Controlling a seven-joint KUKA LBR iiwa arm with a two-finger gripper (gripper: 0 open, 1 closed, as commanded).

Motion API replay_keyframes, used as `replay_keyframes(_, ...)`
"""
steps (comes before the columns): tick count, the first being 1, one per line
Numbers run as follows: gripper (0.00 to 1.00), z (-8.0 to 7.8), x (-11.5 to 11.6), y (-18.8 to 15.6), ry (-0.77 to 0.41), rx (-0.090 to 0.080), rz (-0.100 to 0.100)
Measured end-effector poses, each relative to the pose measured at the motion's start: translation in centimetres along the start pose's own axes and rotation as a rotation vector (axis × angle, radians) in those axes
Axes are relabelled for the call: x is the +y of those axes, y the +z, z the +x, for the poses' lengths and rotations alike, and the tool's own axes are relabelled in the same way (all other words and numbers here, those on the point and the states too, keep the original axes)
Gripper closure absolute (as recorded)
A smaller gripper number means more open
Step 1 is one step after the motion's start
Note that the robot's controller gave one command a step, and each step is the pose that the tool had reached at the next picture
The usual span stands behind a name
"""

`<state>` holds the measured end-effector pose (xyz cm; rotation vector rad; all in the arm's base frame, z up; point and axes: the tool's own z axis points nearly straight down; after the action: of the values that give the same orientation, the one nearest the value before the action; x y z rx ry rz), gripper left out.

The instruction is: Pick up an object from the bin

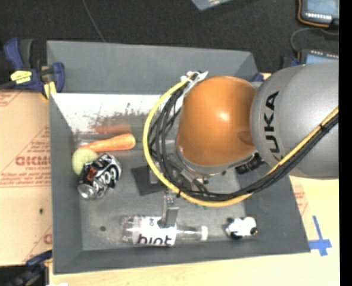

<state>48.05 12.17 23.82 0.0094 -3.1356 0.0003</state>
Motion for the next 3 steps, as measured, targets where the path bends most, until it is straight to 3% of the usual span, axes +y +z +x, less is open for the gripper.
replay_keyframes(1, 0.00, -0.2, -0.1, -0.5, 0.005, -0.009, -0.002)
replay_keyframes(2, 0.00, 0.0, -1.2, 5.7, -0.073, -0.011, 0.000)
replay_keyframes(3, 0.00, 0.1, -1.6, 15.3, -0.128, -0.015, -0.003)
